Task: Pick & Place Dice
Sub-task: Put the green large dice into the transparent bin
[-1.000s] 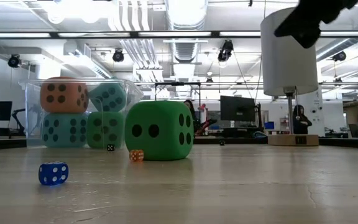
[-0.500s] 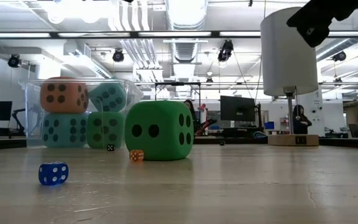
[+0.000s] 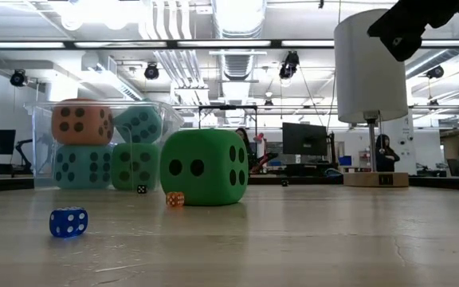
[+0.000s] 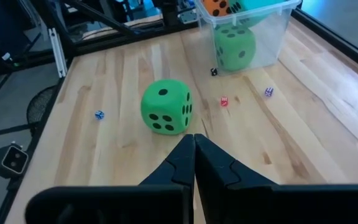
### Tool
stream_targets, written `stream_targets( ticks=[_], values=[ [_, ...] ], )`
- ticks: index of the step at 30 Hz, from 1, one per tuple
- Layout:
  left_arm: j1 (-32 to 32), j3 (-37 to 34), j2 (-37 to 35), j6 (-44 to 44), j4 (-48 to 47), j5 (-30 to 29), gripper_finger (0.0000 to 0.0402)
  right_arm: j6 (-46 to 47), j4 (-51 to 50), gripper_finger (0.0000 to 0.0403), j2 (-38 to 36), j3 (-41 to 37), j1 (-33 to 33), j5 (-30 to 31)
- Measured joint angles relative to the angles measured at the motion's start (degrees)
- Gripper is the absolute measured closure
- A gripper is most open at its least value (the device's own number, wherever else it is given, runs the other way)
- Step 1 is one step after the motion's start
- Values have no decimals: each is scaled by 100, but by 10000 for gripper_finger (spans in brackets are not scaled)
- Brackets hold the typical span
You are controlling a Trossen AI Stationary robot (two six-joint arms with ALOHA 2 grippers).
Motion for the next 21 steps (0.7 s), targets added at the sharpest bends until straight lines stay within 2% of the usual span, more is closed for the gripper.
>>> stream_targets(
  ticks=[9,21],
  values=[
    [-6,-2,0,586,-15,216,52,0,-7,394,38,0,0,1],
    [-6,-2,-2,632,-19,214,48,0,-9,394,49,0,0,5]
  ],
)
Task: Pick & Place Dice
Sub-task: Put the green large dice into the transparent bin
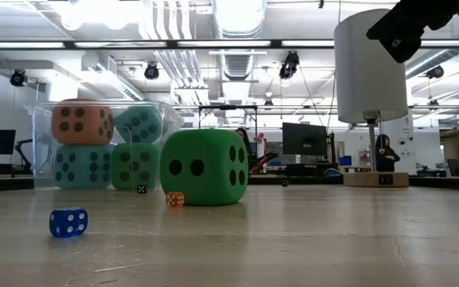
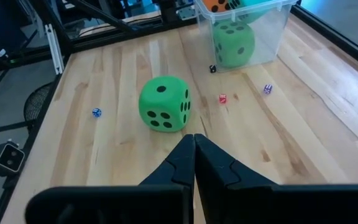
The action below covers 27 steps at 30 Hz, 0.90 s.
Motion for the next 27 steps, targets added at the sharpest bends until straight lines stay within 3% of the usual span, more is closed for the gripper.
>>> stream_targets(
  ticks=[21,27],
  values=[
    [0,0,-2,170,-3,34,51,-1,0,394,0,0,0,13],
    [2,0,48,817,2,539,48,0,0,394,0,0,0,11]
  ],
)
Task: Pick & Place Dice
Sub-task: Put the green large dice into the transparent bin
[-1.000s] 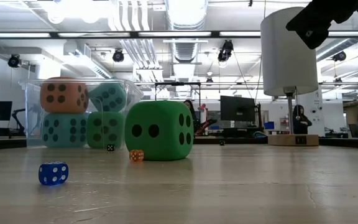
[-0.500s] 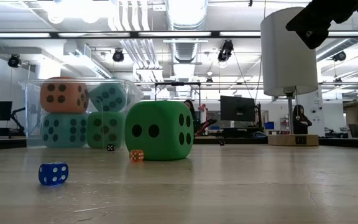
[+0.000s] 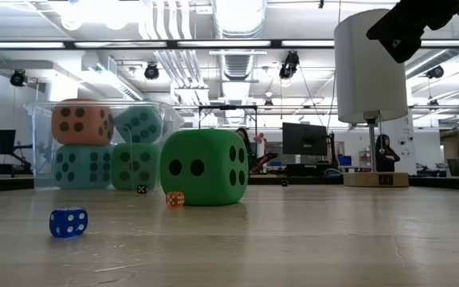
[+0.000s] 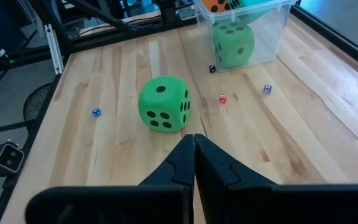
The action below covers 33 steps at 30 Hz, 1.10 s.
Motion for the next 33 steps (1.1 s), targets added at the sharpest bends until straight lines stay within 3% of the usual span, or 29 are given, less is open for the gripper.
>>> stream_targets(
  ticks=[5,15,22,33],
  values=[
    [0,0,288,597,2,237,53,0,-2,394,0,0,-1,0],
    [127,0,653,903,6,822,53,-1,-5,394,0,0,-2,-7],
    [416,0,865,1181,10,1577,60,0,-8,394,0,0,-2,-13],
    [572,0,1472,1417,74,1658,58,0,-10,394,2,0,-2,-12]
  ],
)
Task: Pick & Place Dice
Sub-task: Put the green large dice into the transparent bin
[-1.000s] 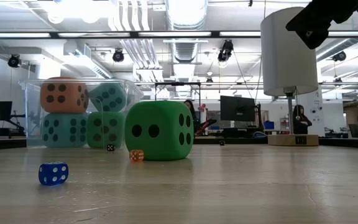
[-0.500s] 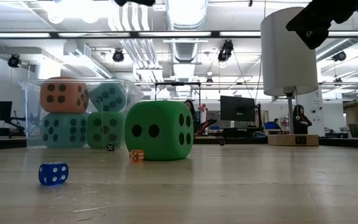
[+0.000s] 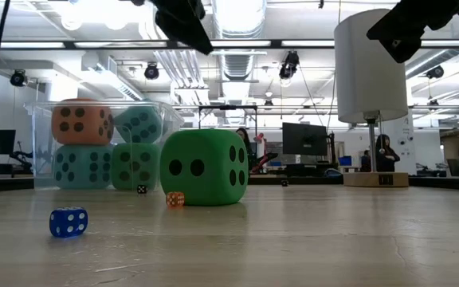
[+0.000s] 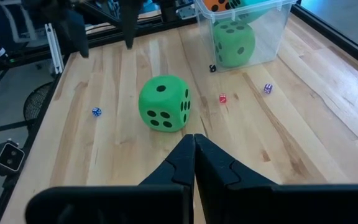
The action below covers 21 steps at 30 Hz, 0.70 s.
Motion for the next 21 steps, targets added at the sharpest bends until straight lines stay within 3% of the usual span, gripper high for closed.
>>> stream_targets(
  ticks=[8,21],
  values=[
    [53,0,409,208,33,90,64,-2,1,394,1,0,0,3],
    [435,0,439,431,11,87,68,-1,3,394,1,0,0,12]
  ],
)
